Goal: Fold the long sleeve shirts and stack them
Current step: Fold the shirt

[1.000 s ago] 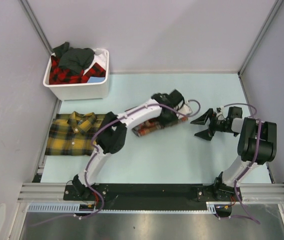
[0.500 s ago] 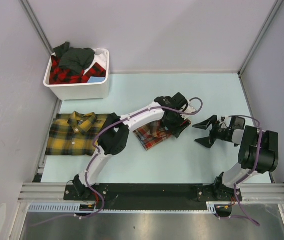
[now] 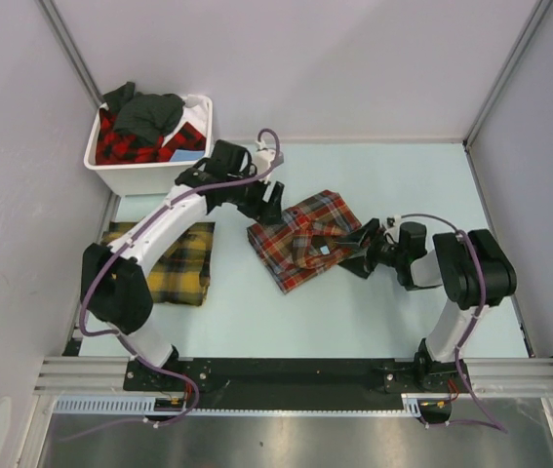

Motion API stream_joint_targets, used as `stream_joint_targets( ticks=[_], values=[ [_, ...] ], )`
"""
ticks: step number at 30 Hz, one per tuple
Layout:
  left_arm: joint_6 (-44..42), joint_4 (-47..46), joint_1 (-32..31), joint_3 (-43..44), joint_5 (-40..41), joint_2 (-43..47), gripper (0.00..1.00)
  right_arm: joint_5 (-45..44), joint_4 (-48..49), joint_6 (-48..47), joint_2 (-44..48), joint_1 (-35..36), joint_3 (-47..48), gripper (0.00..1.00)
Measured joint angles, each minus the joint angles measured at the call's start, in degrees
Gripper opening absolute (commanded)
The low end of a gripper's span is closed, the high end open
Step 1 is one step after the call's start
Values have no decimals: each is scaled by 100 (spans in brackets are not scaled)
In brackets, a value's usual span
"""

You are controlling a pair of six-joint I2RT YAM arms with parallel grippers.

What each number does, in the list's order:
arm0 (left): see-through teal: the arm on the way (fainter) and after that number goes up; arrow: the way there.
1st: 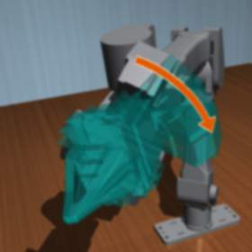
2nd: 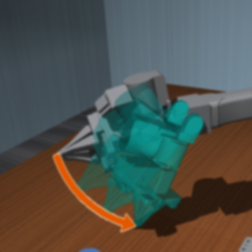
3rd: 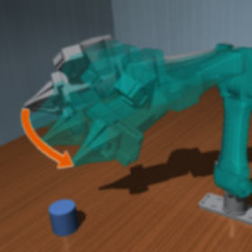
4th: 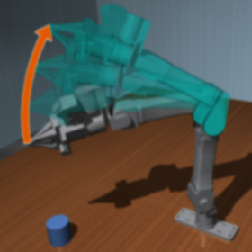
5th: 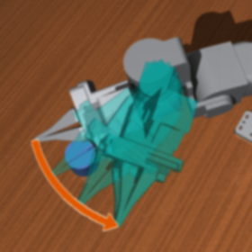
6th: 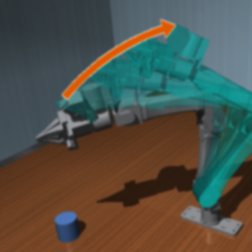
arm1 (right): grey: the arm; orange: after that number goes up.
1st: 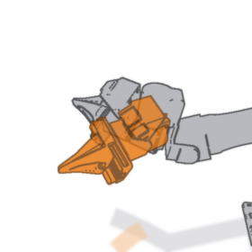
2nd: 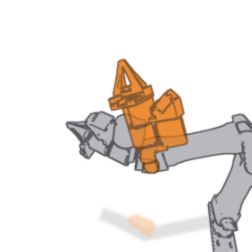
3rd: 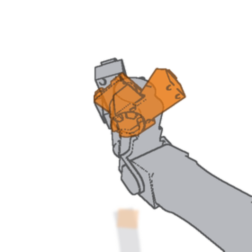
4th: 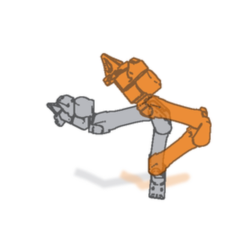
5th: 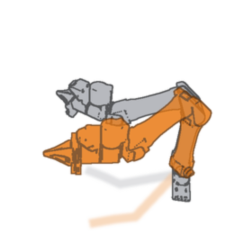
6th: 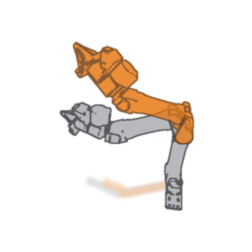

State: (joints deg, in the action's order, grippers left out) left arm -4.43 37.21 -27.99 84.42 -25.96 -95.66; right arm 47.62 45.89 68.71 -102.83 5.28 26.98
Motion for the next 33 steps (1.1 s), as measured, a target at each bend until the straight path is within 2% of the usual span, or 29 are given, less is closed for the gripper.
stream_joint_targets(
  ticks=[2,3,4,5,7,8,11,12,13,14,16,18,21,24,26,27,29,30,33],
  values=[
    [7,-76,168,-83,9,76,75,-125,304,210,-245,168,101,62],
    [17,-125,197,-138,7,92,71,-155,378,286,-358,221,138,45],
    [42,-188,214,-223,4,114,69,-181,459,372,-481,256,173,38],
    [57,-219,243,-302,2,127,67,-205,444,461,-579,275,201,22],
    [42,-291,282,-505,-7,157,65,-184,269,330,-654,229,208,10],
    [20,-328,306,-629,-26,175,65,-138,87,232,-608,177,245,1],
    [-72,-389,404,-1014,-118,190,65,17,-1294,-697,-424,-177,605,0],
    [-81,-391,420,-1088,-138,177,65,55,-1919,-1137,-400,-337,844,0],
    [-105,-387,442,-1137,-192,120,65,153,-3012,-1906,-411,-538,1314,0],
    [-105,-424,455,-1137,-232,50,64,157,-3099,-1974,-411,-632,1351,0],
    [-48,-588,485,-1110,-422,-195,62,227,-4236,-2844,-560,-887,1947,0],
    [92,-748,522,-1027,-603,-553,57,339,-5309,-3687,-944,-1054,2756,0],
    [306,-892,621,-756,-826,-1196,56,463,-6736,-4778,-1521,-1130,3882,0],
    [562,-953,664,-234,-1123,-1956,56,474,-7663,-5442,-1880,-1123,4570,0],
    [721,-1014,671,28,-1342,-2341,46,474,-8024,-5705,-2017,-1119,4817,0],
    [820,-1054,673,87,-1445,-2465,30,466,-8196,-5823,-2079,-1113,4937,0],
    [997,-1099,673,92,-1650,-2594,14,428,-8485,-6006,-2190,-1099,5158,0],
    [1067,-1141,671,57,-1751,-2623,2,400,-8642,-6102,-2249,-1088,5294,0],
    [1207,-1305,625,-262,-2083,-2608,0,321,-8974,-6349,-2417,-1047,5657,0]
  ],
)
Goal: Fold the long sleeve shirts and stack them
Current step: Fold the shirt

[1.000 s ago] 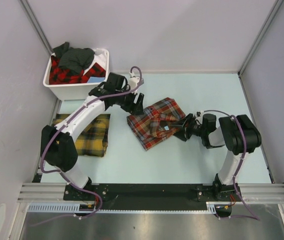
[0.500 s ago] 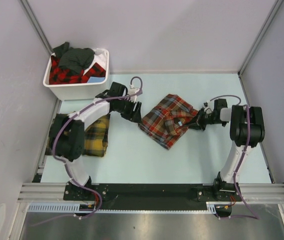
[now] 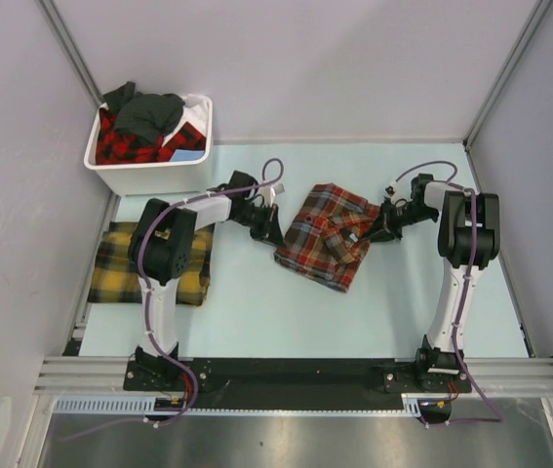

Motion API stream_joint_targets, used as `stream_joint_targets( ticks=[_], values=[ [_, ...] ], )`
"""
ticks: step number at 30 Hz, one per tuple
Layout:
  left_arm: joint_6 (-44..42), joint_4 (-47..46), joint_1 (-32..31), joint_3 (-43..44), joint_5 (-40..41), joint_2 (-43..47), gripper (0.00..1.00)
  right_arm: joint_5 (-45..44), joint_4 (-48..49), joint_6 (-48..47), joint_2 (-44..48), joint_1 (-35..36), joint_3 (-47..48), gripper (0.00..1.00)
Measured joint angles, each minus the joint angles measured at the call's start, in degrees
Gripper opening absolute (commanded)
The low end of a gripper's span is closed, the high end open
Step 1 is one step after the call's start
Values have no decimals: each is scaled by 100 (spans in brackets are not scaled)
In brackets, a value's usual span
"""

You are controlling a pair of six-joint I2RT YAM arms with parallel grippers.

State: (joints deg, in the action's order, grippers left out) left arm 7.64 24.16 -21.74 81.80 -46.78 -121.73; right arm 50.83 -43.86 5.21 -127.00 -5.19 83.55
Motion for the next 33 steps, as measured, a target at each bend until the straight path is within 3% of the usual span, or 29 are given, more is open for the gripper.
stream_joint_targets(
  ticks=[5,9,12,16,22,25,26,29,33],
  values=[
    [219,-625,-492,-1469,-262,656,0,74,-796,-940,-564,293,1043,0],
    [691,-1355,-1412,-2739,-278,1672,53,173,-1971,-2389,-1314,887,2476,0],
    [822,-1333,-1845,-3405,-389,2400,58,177,-2804,-3432,-1910,1355,3685,0],
    [612,-820,-1207,-3696,-476,3340,58,221,-3473,-4782,-2544,1840,5106,0],
    [-94,201,627,-2813,-271,3482,58,-527,-3484,-6631,-2138,2570,4839,0],
    [-369,487,1163,-2199,-57,3152,61,-1049,-3567,-7051,-2050,3016,4940,32],
    [-466,531,1235,-2068,17,3049,64,-1158,-3611,-7062,-2052,3091,5016,56],
    [-824,734,1309,-1685,164,2625,64,-1198,-3593,-6808,-2063,3152,5191,86],
    [-1296,1047,1263,-1239,168,1974,65,-1158,-3309,-6258,-1915,2824,5171,87]
  ],
)
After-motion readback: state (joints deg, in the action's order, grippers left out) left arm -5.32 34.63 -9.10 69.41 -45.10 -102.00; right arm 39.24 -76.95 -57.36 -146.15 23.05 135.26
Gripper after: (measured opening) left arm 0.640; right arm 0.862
